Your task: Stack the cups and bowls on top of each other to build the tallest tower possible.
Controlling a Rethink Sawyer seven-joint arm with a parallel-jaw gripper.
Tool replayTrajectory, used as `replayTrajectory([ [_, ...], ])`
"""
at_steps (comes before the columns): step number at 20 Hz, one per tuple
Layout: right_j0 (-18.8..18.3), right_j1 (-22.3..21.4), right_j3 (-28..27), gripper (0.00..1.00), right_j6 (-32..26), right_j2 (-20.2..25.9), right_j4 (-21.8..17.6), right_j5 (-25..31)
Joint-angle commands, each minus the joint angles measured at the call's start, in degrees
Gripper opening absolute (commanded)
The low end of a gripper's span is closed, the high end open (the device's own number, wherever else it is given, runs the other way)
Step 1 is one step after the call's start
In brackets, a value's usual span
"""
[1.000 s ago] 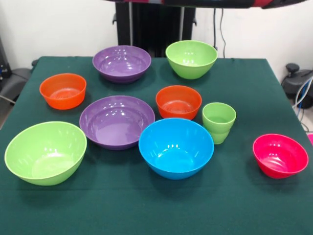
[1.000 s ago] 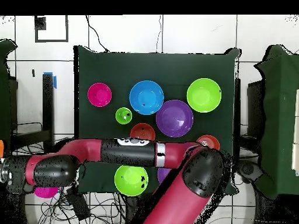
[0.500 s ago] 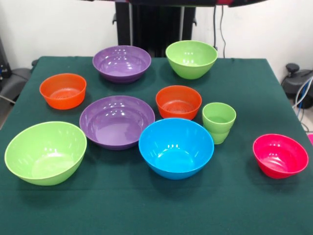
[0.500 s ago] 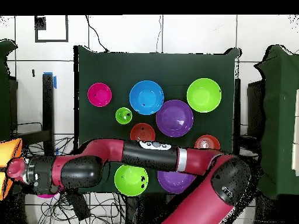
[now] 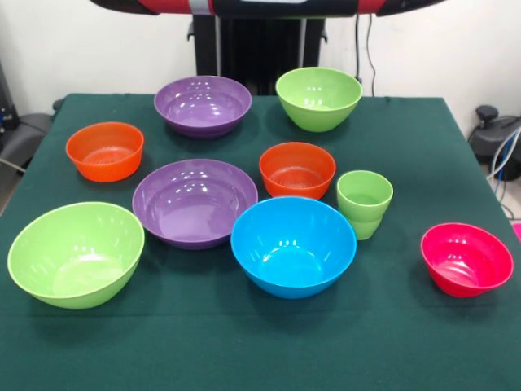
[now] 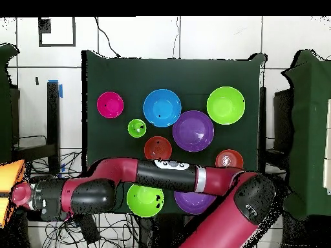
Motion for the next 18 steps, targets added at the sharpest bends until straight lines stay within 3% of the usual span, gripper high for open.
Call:
replayTrajectory([
  [1, 0.5, 5.9, -3.1, 0.0, -13.0, -10.2, -10.5, 5.4],
  [10, 0.1, 6.7, -6.9, 0.0, -12.6, -15.5, -17.1, 5.9],
  [15, -2.7, 10.6, -8.5, 0.0, -16.0, -19.5, -21.7, 6.9],
  [18, -4.7, 13.5, -9.3, 0.0, -19.1, -20.3, -22.2, 9.6],
])
